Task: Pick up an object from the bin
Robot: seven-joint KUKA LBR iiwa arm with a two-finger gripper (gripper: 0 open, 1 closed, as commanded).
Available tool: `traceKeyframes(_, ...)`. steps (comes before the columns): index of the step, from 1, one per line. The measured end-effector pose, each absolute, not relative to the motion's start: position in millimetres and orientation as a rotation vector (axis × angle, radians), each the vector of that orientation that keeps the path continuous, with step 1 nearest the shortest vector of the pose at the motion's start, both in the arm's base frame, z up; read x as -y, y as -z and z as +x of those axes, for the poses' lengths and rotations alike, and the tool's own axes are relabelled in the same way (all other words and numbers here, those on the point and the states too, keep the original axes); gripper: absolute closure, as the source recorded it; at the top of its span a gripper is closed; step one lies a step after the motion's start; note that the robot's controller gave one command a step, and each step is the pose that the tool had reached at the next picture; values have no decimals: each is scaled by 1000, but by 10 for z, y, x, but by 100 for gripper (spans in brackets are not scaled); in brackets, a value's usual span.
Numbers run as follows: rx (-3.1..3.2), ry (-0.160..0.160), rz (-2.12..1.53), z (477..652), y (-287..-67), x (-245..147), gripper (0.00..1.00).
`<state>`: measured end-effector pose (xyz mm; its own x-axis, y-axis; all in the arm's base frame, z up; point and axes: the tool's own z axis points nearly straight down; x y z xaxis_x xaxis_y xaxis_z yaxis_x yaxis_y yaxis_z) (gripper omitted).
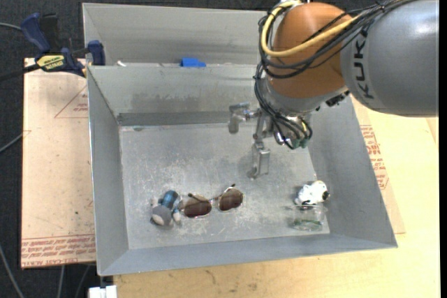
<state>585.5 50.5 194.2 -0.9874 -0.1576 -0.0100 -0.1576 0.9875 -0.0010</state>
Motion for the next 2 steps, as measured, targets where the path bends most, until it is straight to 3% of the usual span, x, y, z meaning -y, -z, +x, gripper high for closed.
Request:
traceKeyframes(1,-3062,-2,-700,5648,-1597,-553,0)
traceKeyframes(2,-3106,-1,-464,5255,-1355,-890,0)
